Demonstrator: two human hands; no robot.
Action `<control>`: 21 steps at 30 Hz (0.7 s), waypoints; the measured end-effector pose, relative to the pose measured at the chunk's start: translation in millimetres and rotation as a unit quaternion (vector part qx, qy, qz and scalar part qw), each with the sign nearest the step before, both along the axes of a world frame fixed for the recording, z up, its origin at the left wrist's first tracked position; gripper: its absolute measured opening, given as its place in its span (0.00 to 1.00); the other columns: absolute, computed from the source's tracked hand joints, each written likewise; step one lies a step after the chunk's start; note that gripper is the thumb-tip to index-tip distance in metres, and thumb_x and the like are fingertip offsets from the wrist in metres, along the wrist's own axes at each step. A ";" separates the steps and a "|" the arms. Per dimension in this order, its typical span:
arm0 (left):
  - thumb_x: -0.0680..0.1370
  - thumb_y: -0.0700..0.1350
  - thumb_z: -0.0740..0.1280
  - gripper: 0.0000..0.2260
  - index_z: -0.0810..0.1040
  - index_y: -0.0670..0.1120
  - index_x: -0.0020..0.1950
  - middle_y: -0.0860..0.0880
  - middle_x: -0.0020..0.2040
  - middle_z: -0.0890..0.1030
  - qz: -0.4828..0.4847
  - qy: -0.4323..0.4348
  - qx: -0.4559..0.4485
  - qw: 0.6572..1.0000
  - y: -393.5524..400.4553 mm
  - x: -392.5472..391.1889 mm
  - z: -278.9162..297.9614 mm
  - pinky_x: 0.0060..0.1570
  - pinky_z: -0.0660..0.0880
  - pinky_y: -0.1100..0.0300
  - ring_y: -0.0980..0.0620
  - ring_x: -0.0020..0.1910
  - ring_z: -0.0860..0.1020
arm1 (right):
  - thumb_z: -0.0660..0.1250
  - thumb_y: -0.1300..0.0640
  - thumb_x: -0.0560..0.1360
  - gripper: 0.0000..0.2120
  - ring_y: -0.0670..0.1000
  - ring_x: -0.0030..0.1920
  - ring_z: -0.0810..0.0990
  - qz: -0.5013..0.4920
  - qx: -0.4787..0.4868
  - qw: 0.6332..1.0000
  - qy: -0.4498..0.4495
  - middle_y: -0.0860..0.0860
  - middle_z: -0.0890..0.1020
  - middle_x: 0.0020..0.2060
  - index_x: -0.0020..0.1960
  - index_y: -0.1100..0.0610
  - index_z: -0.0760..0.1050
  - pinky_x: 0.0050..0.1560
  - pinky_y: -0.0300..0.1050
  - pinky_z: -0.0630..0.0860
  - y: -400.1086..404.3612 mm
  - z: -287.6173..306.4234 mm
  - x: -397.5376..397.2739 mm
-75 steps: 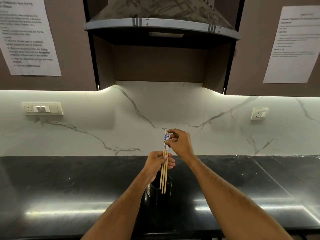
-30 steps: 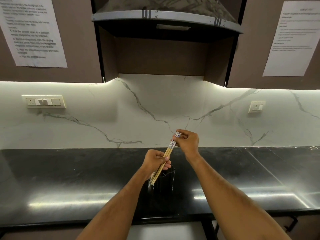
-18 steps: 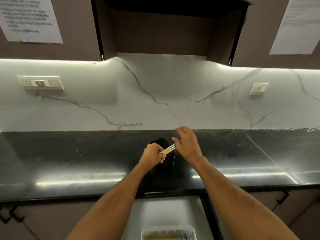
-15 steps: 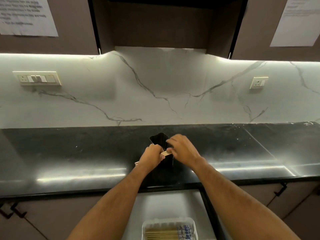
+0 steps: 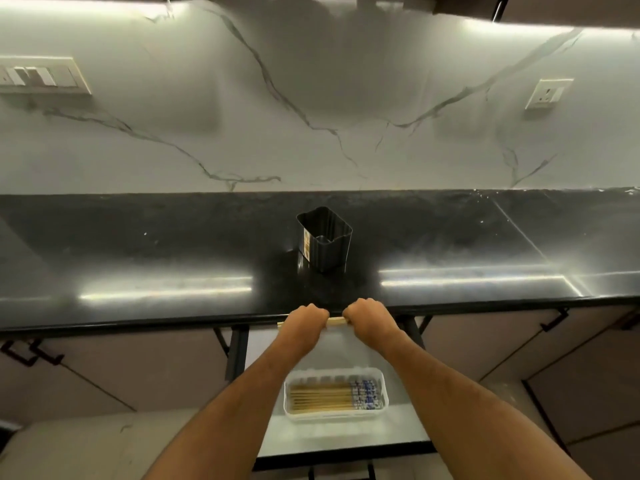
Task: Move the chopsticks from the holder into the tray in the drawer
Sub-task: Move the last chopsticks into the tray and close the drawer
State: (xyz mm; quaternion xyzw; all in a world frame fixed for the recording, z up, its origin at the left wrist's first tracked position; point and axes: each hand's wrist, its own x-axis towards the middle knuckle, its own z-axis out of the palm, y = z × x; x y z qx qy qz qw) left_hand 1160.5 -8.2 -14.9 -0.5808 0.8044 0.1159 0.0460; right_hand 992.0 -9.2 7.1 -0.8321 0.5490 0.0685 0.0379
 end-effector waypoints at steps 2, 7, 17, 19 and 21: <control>0.80 0.41 0.68 0.05 0.81 0.47 0.55 0.46 0.46 0.83 -0.001 0.013 -0.015 1.000 17.7 5.7 -26.2 0.48 0.81 0.54 0.47 0.44 0.82 | 0.67 0.62 0.77 0.06 0.56 0.44 0.83 -0.012 0.015 1.000 -0.014 0.55 0.84 0.42 0.50 0.56 0.82 0.49 0.50 0.81 10.8 -21.7 -5.9; 0.80 0.45 0.69 0.04 0.80 0.49 0.54 0.49 0.46 0.83 0.002 0.043 0.015 0.999 45.6 7.5 -75.0 0.49 0.81 0.58 0.52 0.43 0.81 | 0.67 0.60 0.79 0.05 0.53 0.41 0.80 -0.005 0.069 0.997 -0.020 0.55 0.82 0.44 0.51 0.58 0.82 0.41 0.42 0.72 30.3 -71.2 -13.0; 0.77 0.34 0.66 0.14 0.83 0.50 0.56 0.46 0.48 0.84 0.001 0.019 0.053 0.998 59.7 -4.1 -145.0 0.51 0.80 0.52 0.45 0.45 0.83 | 0.71 0.57 0.78 0.11 0.56 0.48 0.83 -0.007 0.114 0.993 -0.025 0.56 0.82 0.52 0.59 0.58 0.81 0.49 0.47 0.80 49.6 -149.6 -22.7; 0.77 0.33 0.65 0.12 0.84 0.47 0.53 0.46 0.49 0.85 0.014 -0.001 0.078 0.997 61.1 -6.5 -155.2 0.52 0.80 0.53 0.45 0.47 0.84 | 0.71 0.56 0.77 0.12 0.56 0.48 0.83 -0.013 0.109 0.994 -0.024 0.56 0.82 0.52 0.60 0.57 0.81 0.52 0.48 0.81 53.1 -161.6 -24.1; 0.76 0.32 0.65 0.11 0.84 0.44 0.50 0.44 0.49 0.85 0.015 -0.007 0.107 0.994 61.6 -10.1 -163.6 0.50 0.80 0.54 0.44 0.48 0.85 | 0.70 0.56 0.78 0.11 0.55 0.50 0.83 -0.019 0.118 0.992 -0.027 0.55 0.83 0.53 0.59 0.57 0.82 0.55 0.46 0.80 54.5 -176.0 -25.1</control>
